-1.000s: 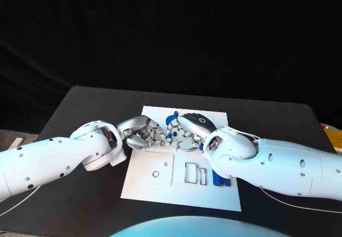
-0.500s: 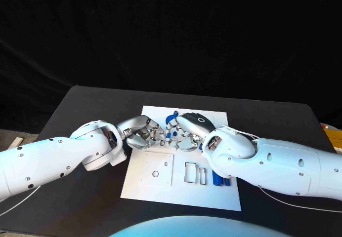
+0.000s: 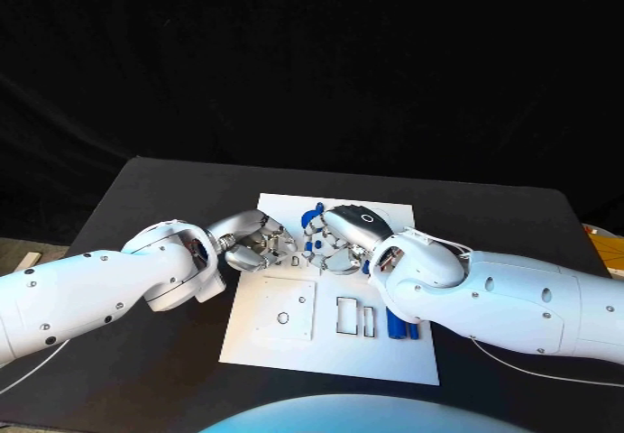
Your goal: Assemble the parts on the task board
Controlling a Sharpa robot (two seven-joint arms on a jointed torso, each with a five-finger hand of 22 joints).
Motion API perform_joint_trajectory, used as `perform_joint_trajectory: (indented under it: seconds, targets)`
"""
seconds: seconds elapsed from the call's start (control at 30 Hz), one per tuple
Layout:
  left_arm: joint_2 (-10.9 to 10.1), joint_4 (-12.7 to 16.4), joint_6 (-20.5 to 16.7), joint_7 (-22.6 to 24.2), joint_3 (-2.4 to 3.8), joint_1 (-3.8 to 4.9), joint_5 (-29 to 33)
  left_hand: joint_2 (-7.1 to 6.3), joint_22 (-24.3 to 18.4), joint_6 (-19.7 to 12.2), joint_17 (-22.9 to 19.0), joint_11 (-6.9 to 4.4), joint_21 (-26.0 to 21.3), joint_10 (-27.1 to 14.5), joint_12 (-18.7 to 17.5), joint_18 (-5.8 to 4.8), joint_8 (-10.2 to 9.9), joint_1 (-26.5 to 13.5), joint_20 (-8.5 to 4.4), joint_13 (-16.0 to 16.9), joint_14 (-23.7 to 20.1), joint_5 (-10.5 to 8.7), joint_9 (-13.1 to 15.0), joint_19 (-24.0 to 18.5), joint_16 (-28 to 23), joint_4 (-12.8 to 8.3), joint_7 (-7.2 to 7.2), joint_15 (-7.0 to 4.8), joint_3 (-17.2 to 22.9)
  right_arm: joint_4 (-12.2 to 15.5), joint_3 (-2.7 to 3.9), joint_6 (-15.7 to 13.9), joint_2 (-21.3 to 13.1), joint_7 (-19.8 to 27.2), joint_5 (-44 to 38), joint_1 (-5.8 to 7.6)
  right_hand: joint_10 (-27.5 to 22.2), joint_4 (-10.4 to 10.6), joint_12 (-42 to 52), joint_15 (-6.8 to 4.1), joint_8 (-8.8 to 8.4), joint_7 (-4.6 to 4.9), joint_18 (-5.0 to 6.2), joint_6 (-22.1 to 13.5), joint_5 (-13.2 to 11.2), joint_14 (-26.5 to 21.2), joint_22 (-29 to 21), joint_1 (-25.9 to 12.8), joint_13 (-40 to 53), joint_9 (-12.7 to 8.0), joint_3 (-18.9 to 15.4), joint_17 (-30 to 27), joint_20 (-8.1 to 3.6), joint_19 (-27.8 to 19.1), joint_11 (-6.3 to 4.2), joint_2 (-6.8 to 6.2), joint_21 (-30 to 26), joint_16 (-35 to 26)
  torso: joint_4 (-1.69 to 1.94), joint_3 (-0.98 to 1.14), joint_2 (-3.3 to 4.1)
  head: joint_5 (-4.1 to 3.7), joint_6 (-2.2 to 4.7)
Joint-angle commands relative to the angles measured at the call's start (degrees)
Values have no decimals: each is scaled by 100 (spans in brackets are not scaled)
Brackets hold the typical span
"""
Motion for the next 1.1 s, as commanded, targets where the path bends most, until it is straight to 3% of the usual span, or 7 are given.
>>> perform_joint_trajectory:
  seconds: [0.03, 0.43, 0.6, 0.9, 1.1]
  targets:
    - [-46, -66, -83, 2, 8, 1, 253, -20, -4, 62, 379, 51, 26, 8, 38, -82, -9, -46, 39, 8, 231, 32, 11, 0, 15, -9, 10, 62, 28, -64, 1, 87, 48, 40, -70, -2, 203, 0, 17, -33, 9, -93, -74, 102, -12, 523, 1495, 41, 1007, 11, -32, 1109, -39, 584, -45, 4, 30, 33, -2, -3, -2, -7, 14]
    - [-239, -194, -351, 61, 140, 24, 830, -40, -21, 111, 386, 78, 22, 7, 52, -78, -5, -61, 56, 29, 234, 29, 14, -14, 18, -29, 32, 85, 30, -505, -27, 448, 329, -58, -279, -3, 202, -6, 14, -35, 9, -97, -73, 103, -31, 524, 1495, 57, 1005, 11, -29, 1112, -41, 583, -49, 13, 29, 34, 23, -11, 3, -22, -6]
    - [-278, -157, -442, 99, 184, 39, 988, -45, -32, 120, 388, 82, 17, 2, 49, -76, -5, -65, 60, 23, 234, 29, 15, -22, 19, -32, 36, 89, 29, -579, -36, 682, 436, -191, -471, -7, 181, -6, -12, -35, 8, -96, -72, 100, -34, 521, 1493, 59, 979, 11, -29, 1101, -41, 581, -48, 15, 24, 30, 10, -3, 5, -12, -15]
    - [-310, -72, -1088, 503, 211, 50, 1935, -105, -56, 171, 403, 108, 9, -29, 30, -70, -9, -116, 86, -6, 241, 24, 16, -40, 27, -42, 62, 114, -20, -632, -52, 966, 564, -442, -699, -30, 180, -5, -13, -36, 5, -94, -72, 96, -42, 523, 1493, 61, 979, 10, -30, 1108, -42, 581, -48, 16, 23, 33, 8, -1, 2, -4, -35]
    - [-315, -36, -1290, 713, 214, 51, 2499, -140, -79, 189, 394, 122, -3, -53, 11, -64, -23, -171, 106, -32, 238, 20, 14, -59, 22, -35, 75, 131, -101, -655, -59, 1027, 607, -496, -745, -52, 180, -5, -13, -36, 5, -94, -72, 96, -42, 523, 1493, 61, 979, 10, -30, 1108, -42, 581, -48, 16, 23, 33, 1, 2, 3, 8, -47]
